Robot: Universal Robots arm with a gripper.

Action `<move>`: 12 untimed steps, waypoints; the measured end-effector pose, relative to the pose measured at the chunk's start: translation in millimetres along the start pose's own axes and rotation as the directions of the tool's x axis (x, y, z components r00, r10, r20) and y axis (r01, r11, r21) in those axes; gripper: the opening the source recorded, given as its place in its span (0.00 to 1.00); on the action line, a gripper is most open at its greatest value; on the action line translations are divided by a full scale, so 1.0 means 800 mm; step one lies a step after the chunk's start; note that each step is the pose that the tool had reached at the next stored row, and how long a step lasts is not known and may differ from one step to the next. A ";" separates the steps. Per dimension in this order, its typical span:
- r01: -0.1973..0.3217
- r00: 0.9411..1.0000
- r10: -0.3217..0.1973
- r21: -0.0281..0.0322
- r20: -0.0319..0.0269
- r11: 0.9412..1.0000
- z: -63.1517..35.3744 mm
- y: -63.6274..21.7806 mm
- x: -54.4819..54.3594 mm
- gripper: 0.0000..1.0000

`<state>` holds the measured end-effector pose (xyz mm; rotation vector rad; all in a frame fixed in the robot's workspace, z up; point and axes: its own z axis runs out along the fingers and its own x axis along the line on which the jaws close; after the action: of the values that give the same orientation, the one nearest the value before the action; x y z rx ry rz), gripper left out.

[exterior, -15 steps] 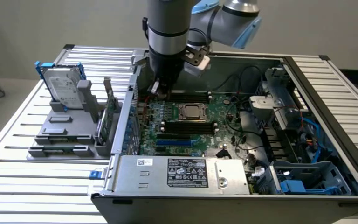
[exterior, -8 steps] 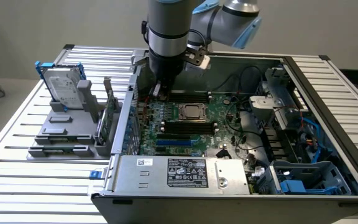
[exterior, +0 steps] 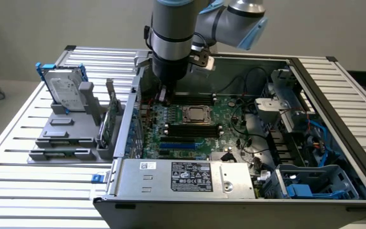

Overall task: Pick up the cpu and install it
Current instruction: 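Install the first cpu locking lever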

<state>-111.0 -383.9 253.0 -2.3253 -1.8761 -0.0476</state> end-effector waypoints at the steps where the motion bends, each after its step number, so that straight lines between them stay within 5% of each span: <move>1: 0.012 1.000 -0.012 0.001 0.003 1.000 0.001 0.000 0.000 0.11; 5: 0.035 0.999 -0.035 0.002 0.016 0.999 0.006 0.000 0.001 0.11; 12: 0.073 0.997 -0.073 0.000 0.028 0.997 0.007 0.000 0.004 0.11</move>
<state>-110.3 -379.9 248.0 -2.2693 -1.9742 -0.0253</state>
